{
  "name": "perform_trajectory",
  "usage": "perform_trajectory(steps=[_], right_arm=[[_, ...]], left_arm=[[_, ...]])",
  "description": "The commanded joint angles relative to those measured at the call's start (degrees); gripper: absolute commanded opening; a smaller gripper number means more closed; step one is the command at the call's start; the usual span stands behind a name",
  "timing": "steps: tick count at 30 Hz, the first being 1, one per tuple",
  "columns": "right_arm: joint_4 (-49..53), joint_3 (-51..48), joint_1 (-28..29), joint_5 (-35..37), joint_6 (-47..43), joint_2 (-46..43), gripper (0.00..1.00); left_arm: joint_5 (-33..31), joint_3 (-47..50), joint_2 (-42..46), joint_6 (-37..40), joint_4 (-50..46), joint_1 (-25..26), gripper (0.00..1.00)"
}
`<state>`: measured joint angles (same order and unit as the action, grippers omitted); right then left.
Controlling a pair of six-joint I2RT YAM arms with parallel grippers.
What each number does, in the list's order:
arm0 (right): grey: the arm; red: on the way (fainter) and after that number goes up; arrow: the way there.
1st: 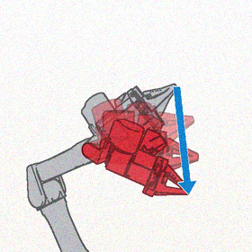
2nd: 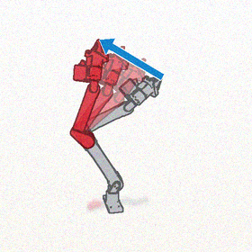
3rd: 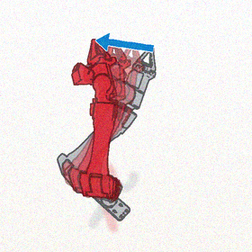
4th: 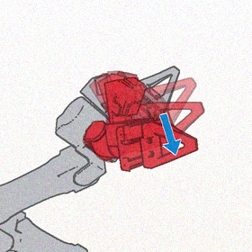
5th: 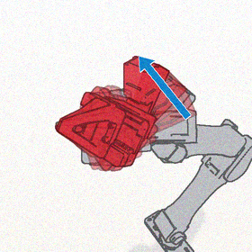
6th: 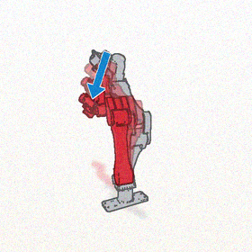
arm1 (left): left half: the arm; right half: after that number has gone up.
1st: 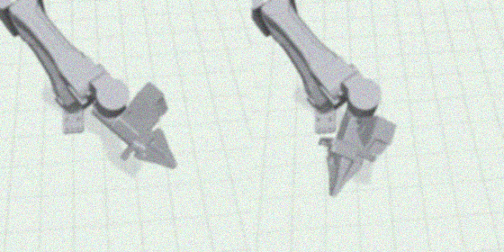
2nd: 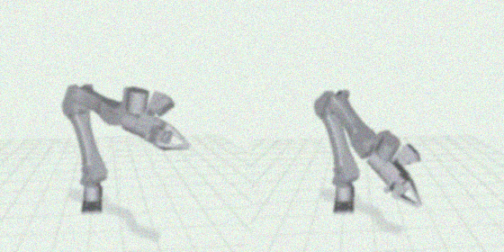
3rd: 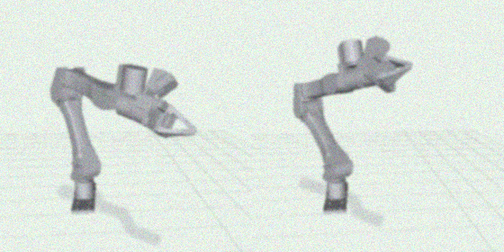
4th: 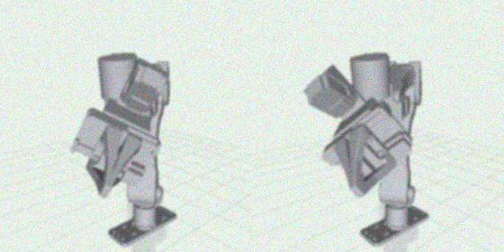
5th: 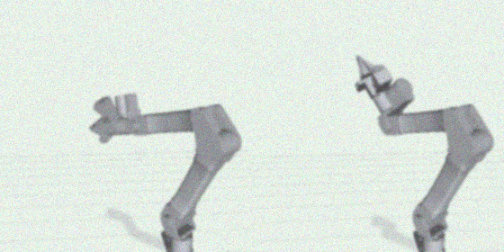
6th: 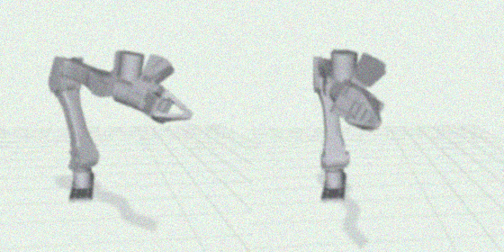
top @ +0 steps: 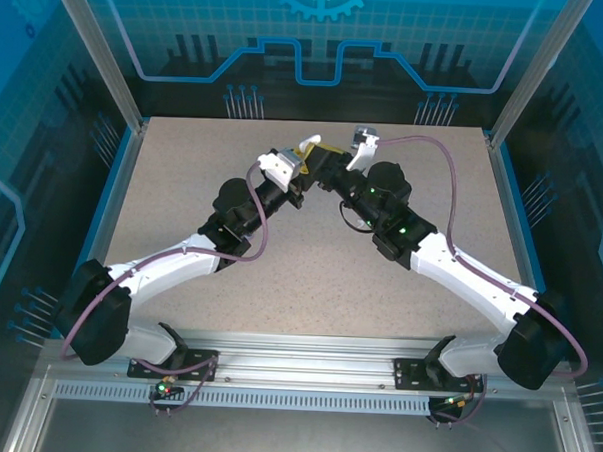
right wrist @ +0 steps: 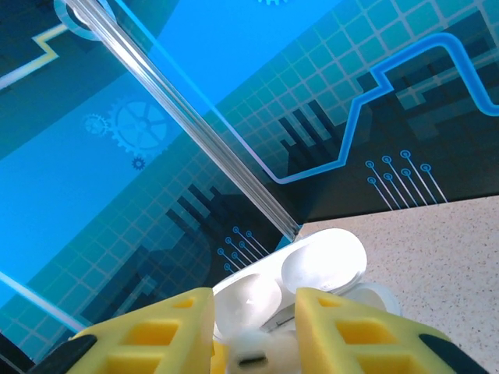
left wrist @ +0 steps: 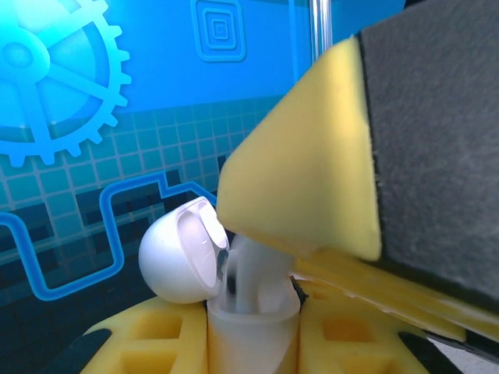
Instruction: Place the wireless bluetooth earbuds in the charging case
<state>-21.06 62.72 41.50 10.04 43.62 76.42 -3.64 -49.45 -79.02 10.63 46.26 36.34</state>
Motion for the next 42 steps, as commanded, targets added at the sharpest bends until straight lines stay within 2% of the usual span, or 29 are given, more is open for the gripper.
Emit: perform_trajectory(steps=[1,6,8,11,15,20,25,30,37,39,42], right_arm=[[5.3,0.8,0.6,0.3,0.7,0.6,0.37],[5.3,2.4,0.2,0.3,1.2,1.2,0.4],[5.3,3.0,-0.1,0.3,1.5,1.3,0.46],[5.3,3.7,-0.8,-0.9,2.1,-0.2,0.62],[9.3,4.5,-1.4,-1.5,1.3,-6.0,0.68],[24.6,5.3,-4.9,3.3,0.3,-14.9,0.72],[40.3,3.7,-13.6,4.8,2.5,-17.3,0.75],[51.9,6.0,-18.4,3.8,-0.3,-7.8,0.74],[66.7,19.2,-19.4,4.8,-6.4,18.2,0.7],[72.5,24.8,-19.4,6.1,-5.1,26.3,0.67],[75.0,29.0,-18.9,6.7,-1.9,33.8,0.64]], left_arm=[[2.4,-2.4,0.9,-0.1,5.8,0.8,0.0],[2.4,-2.2,1.0,-0.6,5.7,0.8,0.0],[2.4,-2.1,1.0,-0.7,5.4,0.8,0.0],[2.2,-1.9,1.0,-1.0,5.4,0.8,0.0],[1.0,-1.0,1.5,-0.8,6.2,0.8,0.0],[0.6,0.9,3.7,0.3,7.0,0.7,0.0],[0.7,2.9,6.9,0.5,6.6,0.7,0.0],[1.5,4.7,10.1,-0.3,5.6,0.8,0.0],[2.0,6.0,13.1,-1.5,4.0,0.7,0.0],[2.1,6.5,13.6,-2.0,4.0,0.8,0.0],[2.0,7.1,13.9,-2.5,4.2,0.7,0.0]])
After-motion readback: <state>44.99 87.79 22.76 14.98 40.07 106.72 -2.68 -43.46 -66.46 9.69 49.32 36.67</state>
